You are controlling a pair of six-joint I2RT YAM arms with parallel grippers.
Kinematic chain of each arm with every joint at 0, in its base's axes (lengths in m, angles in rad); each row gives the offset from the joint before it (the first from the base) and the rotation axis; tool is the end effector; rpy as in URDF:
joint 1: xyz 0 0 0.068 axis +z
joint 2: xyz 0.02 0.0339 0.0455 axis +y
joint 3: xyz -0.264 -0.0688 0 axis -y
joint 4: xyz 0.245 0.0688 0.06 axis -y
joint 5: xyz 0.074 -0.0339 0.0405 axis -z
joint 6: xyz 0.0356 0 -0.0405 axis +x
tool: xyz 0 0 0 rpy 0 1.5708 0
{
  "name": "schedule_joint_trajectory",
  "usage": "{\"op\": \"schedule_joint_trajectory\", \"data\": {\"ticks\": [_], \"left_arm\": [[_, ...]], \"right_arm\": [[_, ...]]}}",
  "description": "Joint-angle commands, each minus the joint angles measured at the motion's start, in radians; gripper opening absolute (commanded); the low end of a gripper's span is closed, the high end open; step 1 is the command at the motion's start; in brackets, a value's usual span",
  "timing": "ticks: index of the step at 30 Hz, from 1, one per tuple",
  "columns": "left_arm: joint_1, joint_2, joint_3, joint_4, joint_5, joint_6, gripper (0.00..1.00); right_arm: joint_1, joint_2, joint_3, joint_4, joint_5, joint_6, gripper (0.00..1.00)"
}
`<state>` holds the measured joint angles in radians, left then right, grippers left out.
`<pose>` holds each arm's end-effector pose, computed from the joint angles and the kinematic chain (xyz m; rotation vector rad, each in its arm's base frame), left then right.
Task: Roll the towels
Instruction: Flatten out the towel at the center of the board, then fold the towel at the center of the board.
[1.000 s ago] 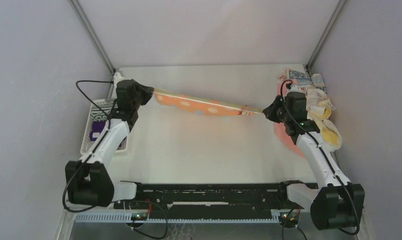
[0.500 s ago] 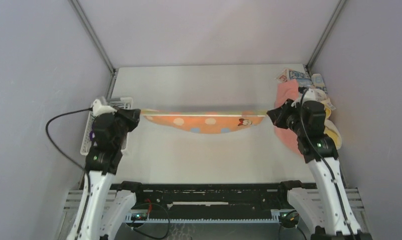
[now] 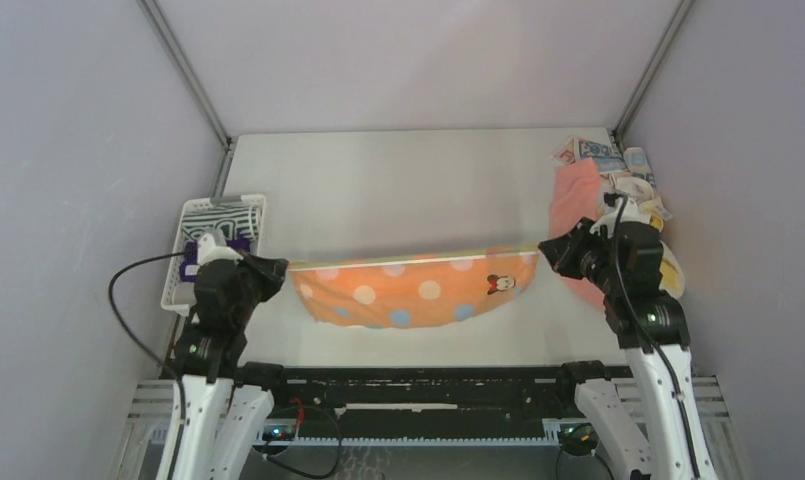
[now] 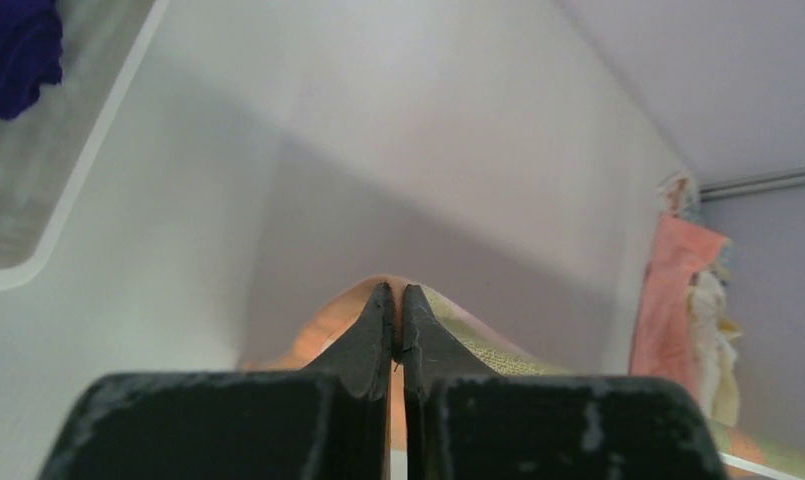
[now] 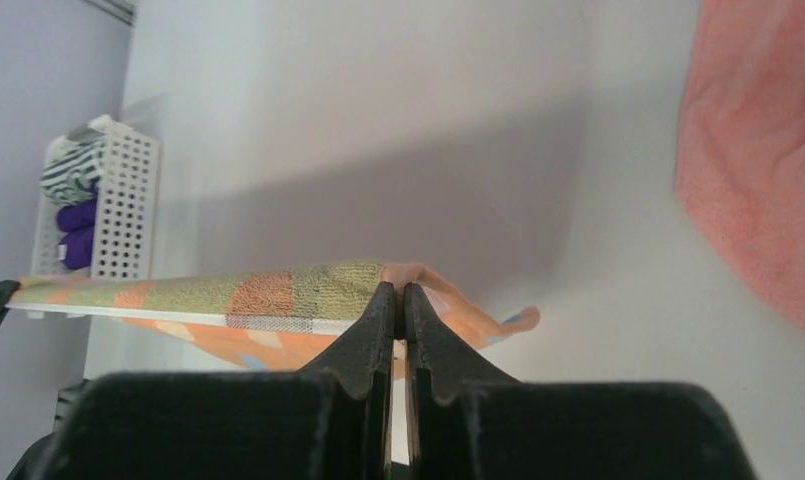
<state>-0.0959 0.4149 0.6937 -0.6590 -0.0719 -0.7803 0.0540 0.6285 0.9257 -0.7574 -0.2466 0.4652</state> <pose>0.0989 -0.0069 0.3044 -0.7112 1.8525 -0.5053 0.1197 0.0152 0.3496 0.2653 2.0474 0.5744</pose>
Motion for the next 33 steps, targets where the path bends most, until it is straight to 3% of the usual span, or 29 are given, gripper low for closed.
{"op": "schedule_joint_trajectory", "data": {"ticks": [1, 6, 10, 16, 23, 33], "left_arm": [[0.014, 0.187, -0.081, 0.201, -0.054, -0.016, 0.00], [0.013, 0.527, -0.041, 0.436, -0.088, -0.023, 0.00], [0.013, 0.834, 0.088, 0.550, -0.047, -0.015, 0.00], [0.014, 1.134, 0.301, 0.589, -0.018, 0.019, 0.00], [0.021, 1.222, 0.365, 0.586, 0.006, 0.033, 0.00], [0.021, 1.066, 0.167, 0.564, -0.003, 0.009, 0.00]], "right_arm": [[-0.017, 0.151, -0.065, 0.157, 0.117, 0.031, 0.00], [-0.017, 0.419, -0.081, 0.422, 0.138, 0.055, 0.00], [-0.028, 0.650, -0.055, 0.616, 0.128, 0.038, 0.00], [-0.073, 0.941, 0.089, 0.681, 0.028, 0.020, 0.00], [-0.106, 1.060, 0.163, 0.661, -0.046, 0.021, 0.00], [-0.106, 0.889, 0.049, 0.504, 0.002, 0.019, 0.00]]}}
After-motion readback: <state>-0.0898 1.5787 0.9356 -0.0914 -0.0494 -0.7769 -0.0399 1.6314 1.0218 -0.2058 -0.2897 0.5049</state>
